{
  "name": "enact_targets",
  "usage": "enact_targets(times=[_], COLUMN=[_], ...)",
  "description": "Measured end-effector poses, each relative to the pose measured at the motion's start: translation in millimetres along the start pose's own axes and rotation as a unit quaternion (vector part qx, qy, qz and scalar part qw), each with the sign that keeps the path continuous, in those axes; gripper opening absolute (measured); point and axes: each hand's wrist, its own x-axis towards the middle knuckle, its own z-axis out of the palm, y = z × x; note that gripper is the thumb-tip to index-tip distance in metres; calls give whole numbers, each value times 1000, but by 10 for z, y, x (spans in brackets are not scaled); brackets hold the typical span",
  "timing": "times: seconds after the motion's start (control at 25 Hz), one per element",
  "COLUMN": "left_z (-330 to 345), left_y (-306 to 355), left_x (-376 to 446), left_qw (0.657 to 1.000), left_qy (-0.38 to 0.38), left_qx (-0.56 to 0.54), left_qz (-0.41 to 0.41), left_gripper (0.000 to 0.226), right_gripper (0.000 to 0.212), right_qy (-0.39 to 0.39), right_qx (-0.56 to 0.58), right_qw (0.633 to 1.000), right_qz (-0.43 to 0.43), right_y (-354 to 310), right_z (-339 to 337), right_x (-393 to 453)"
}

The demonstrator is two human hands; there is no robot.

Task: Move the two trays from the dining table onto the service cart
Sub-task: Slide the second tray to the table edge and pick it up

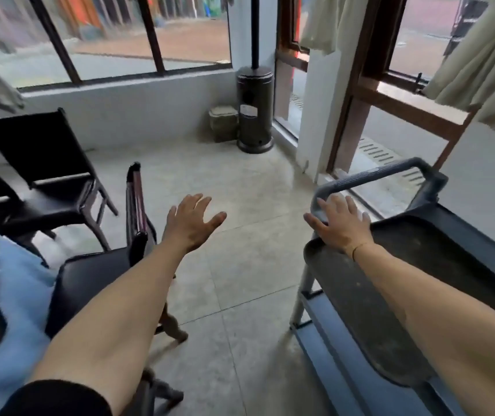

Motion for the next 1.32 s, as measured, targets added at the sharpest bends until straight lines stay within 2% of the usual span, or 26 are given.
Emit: enact_targets(times=[0.24,0.48,0.64,0.84,0.96,1.12,1.32], left_z=[-613,-1068,-1187,-1235,-1250,-1159,-948], left_y=[-1582,-2956,-3618,-4189,-4424,-4664,-4971], left_x=[-1104,-2495,-3320,-4320,-4704,-4867,-4683], left_qw=[985,941,910,866,847,826,801], left_qy=[71,134,150,167,163,162,149], left_qx=[18,15,5,2,11,11,0], left_qz=[-154,-310,-387,-471,-505,-540,-580], left_gripper=[73,67,66,67,68,67,69], right_gripper=[78,77,77,76,76,77,75], right_qy=[-27,-55,-84,-120,-104,-112,-138], right_qx=[7,22,32,3,-26,-31,-36], right_qw=[988,949,931,908,885,871,857], right_qz=[-150,-309,-353,-402,-453,-477,-496], right_y=[-1755,-3712,-4710,-5670,-6113,-6586,-7041], right_z=[378,882,1204,1639,1833,2061,2468], right_x=[72,-371,-729,-1215,-1421,-1416,-1233])
